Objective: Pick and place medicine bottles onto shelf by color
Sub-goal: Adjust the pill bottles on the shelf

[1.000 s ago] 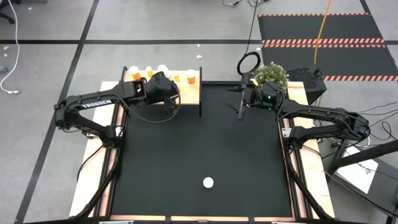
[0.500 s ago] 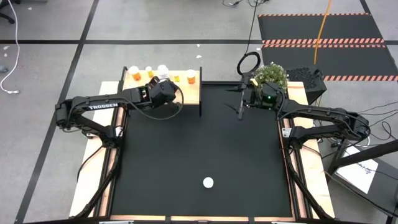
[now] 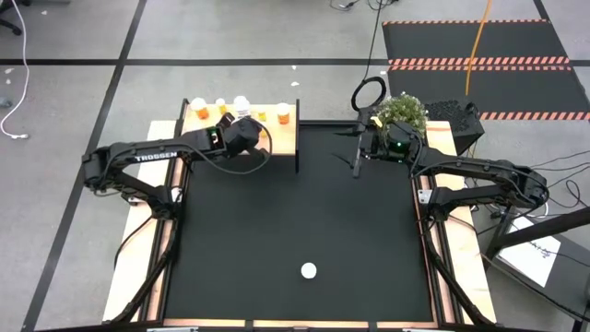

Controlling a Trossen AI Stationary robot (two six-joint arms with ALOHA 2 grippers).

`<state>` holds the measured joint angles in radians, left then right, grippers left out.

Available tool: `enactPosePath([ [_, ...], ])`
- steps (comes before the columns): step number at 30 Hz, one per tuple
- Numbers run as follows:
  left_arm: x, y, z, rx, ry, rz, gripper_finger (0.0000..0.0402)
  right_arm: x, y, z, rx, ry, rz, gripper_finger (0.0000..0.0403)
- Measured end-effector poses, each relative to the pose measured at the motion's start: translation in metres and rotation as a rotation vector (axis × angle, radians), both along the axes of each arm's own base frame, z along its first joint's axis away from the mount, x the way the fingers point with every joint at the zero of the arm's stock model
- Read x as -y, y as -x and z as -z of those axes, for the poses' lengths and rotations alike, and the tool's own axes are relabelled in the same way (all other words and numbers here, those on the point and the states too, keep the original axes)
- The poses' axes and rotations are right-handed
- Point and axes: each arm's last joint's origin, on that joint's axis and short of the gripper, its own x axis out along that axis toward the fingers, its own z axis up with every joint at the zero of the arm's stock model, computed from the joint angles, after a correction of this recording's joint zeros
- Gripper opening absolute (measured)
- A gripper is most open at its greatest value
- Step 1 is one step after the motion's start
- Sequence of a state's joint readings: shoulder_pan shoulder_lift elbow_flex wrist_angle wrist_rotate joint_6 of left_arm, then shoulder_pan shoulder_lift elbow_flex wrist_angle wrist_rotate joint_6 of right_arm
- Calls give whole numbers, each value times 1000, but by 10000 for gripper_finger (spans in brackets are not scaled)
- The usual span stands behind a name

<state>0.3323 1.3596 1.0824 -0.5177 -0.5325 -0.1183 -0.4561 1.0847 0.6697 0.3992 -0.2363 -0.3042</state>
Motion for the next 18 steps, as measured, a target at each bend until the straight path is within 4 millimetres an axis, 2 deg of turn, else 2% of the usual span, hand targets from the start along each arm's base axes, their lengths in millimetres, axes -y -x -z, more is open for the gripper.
enactPosePath([
  [3, -5, 0, 5, -26, 13, -21, 3, 0, 0, 0, 0, 0, 0, 276],
  [9, -6, 0, 5, -14, 12, -29, 15, 0, 0, 0, 0, 1, 0, 276],
  [18, -7, 1, 6, -35, -4, -44, 5, 0, 0, 0, -1, 2, -1, 276],
])
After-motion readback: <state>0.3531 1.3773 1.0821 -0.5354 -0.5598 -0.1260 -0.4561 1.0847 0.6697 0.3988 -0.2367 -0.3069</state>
